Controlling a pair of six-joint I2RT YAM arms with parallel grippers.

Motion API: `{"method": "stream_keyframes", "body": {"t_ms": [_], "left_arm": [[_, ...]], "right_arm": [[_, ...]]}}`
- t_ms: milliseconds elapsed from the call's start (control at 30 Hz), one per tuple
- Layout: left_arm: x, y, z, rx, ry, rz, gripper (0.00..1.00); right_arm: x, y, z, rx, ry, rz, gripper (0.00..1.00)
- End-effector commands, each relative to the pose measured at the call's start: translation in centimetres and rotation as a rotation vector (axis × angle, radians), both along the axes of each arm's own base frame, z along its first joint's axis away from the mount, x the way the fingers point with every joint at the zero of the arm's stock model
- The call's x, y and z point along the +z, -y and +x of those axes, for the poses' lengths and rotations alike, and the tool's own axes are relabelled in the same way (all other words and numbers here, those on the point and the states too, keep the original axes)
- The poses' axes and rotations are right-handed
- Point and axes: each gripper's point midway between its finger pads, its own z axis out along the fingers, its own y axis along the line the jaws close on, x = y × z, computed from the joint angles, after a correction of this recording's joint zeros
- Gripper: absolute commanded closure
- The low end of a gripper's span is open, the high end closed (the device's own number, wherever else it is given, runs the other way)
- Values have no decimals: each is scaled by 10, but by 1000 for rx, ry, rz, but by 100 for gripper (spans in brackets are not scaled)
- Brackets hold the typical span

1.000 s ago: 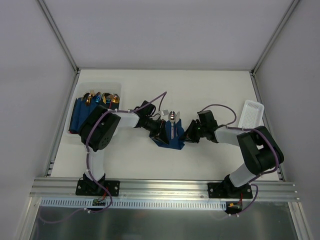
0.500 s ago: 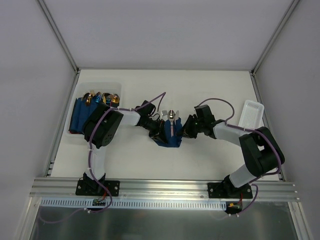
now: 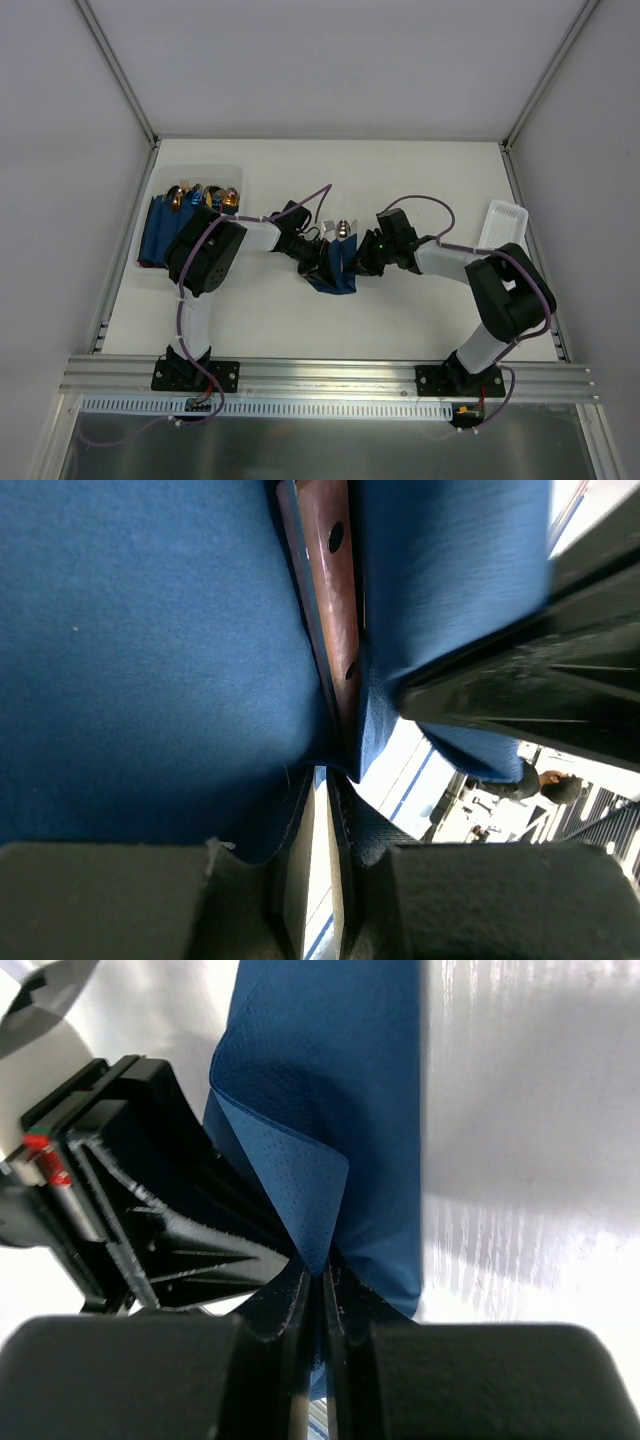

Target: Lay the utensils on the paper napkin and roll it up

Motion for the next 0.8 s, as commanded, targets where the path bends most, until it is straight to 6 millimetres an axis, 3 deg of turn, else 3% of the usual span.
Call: {"method": "stream_keyframes", "body": {"t_ms": [0, 233, 400, 633, 733, 767], "left_arm": [[-8, -4, 5, 3, 18, 31, 89], [1, -5, 4, 2, 31, 17, 88], [30, -10, 3, 6, 64, -36, 84], [56, -49, 11, 77, 134, -17, 79], [68, -65, 27, 126, 201, -6, 78], [72, -66, 31, 134, 214, -5, 77]], "right_arm": [[11, -16, 13, -3, 33, 31, 93], [0, -19, 10, 0, 9, 31, 89], [-4, -20, 7, 5, -4, 43, 72], [-4, -24, 5, 13, -3, 83, 53], [-3, -25, 4, 18, -1, 93, 48], [-4, -25, 3, 17, -3, 92, 42]]}}
